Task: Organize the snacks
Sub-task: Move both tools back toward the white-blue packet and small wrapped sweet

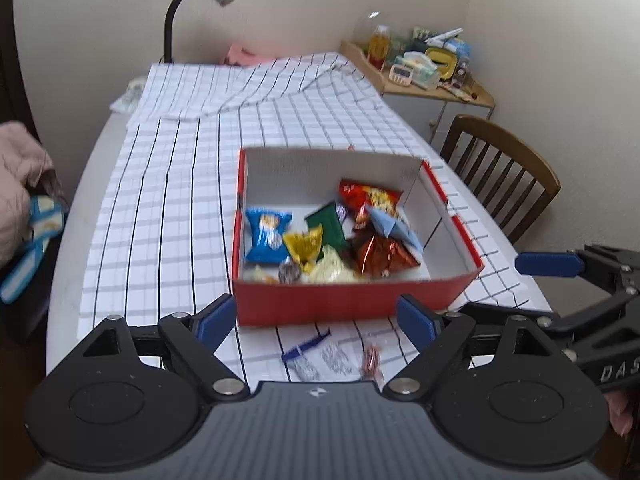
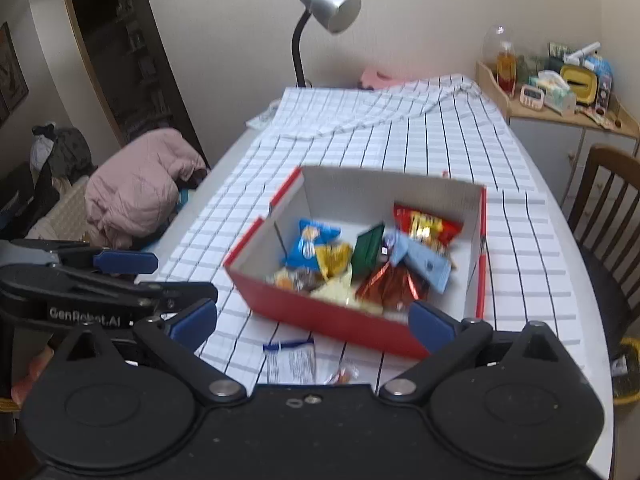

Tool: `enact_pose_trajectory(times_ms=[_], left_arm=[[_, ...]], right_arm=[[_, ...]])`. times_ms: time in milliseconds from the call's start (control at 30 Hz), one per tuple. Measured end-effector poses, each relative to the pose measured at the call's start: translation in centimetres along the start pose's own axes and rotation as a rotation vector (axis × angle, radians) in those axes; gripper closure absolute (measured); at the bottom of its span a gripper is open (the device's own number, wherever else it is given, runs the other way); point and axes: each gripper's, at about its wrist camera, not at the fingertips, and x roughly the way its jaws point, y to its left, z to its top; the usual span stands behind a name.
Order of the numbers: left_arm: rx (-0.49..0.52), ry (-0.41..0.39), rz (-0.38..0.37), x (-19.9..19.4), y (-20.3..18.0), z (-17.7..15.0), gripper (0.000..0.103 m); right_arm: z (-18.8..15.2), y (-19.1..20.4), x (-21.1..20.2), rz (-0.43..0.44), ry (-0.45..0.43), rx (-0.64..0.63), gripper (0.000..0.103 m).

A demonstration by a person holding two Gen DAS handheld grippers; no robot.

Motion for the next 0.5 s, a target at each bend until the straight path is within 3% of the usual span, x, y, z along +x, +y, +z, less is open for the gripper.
enact_pose_trajectory(times_ms=[100, 333, 500], left_arm=[[-0.03, 0.021, 0.023, 0.8, 0.3, -1.1, 0.015], [-0.107, 0.121, 0.074, 4.3, 0.6, -2.2, 0.015], [-0.146, 0.21, 0.122, 7.4, -0.1, -2.6, 0.015]], right_arm=[[-1.3, 0.0, 0.7, -0.028, 0.031, 0.029, 0.001], [-4.1, -2.8, 4.2, -0.087, 0.152, 0.23, 0.002], [-5.3, -4.1, 5.3, -0.113, 0.194, 0.271, 0.003]])
